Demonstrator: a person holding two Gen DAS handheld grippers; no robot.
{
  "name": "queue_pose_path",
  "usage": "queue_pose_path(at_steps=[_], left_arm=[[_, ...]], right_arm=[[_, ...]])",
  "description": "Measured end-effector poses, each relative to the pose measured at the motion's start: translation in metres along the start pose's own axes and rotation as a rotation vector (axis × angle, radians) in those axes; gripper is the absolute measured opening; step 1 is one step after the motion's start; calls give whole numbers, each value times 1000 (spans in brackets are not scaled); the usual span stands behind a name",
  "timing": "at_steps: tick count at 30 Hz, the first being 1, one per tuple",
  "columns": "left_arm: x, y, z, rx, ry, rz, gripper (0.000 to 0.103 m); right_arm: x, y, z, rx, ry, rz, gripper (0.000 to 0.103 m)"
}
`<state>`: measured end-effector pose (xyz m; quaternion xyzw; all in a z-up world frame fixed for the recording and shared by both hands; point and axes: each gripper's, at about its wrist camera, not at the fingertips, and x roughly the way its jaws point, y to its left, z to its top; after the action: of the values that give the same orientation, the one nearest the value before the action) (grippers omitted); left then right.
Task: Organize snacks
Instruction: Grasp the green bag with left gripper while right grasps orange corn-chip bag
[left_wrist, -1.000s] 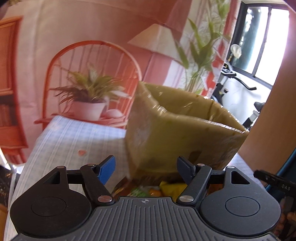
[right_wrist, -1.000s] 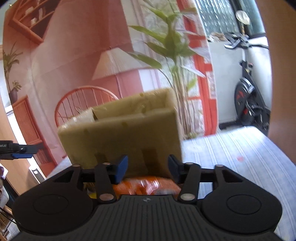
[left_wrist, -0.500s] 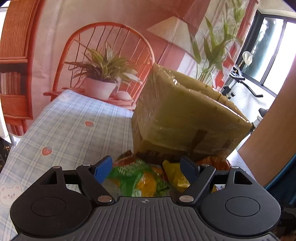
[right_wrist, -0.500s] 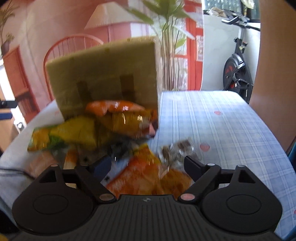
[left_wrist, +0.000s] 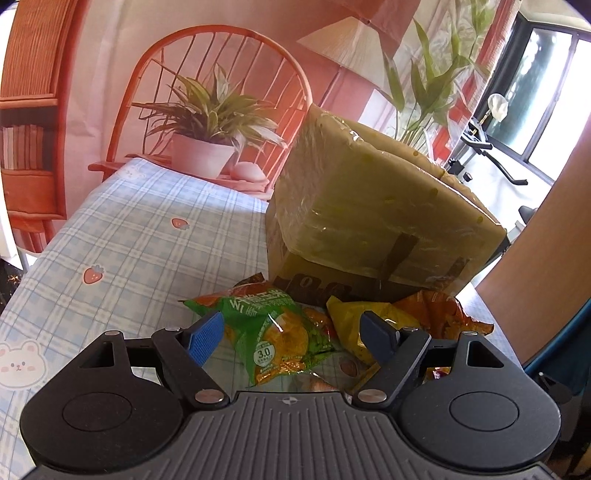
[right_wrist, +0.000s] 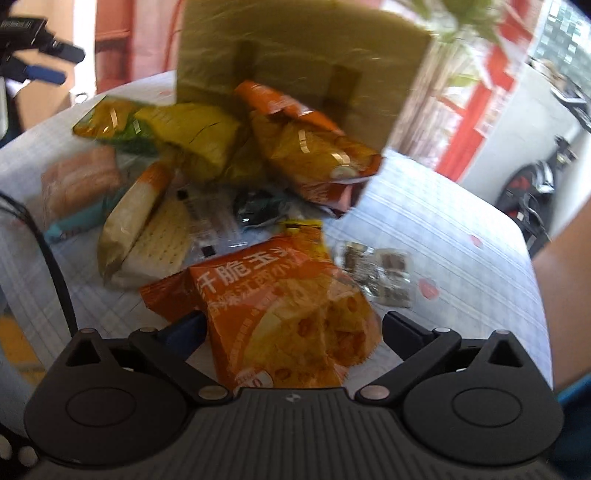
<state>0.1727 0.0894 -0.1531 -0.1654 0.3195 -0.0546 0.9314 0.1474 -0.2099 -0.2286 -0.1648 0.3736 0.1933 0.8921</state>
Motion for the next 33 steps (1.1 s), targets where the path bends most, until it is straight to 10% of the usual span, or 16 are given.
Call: queue_pose_path(at_steps=[33], left_arm=[[87, 31, 3, -281, 85, 100, 87]], right_arm=[[12, 1, -22, 313, -216, -35, 92]])
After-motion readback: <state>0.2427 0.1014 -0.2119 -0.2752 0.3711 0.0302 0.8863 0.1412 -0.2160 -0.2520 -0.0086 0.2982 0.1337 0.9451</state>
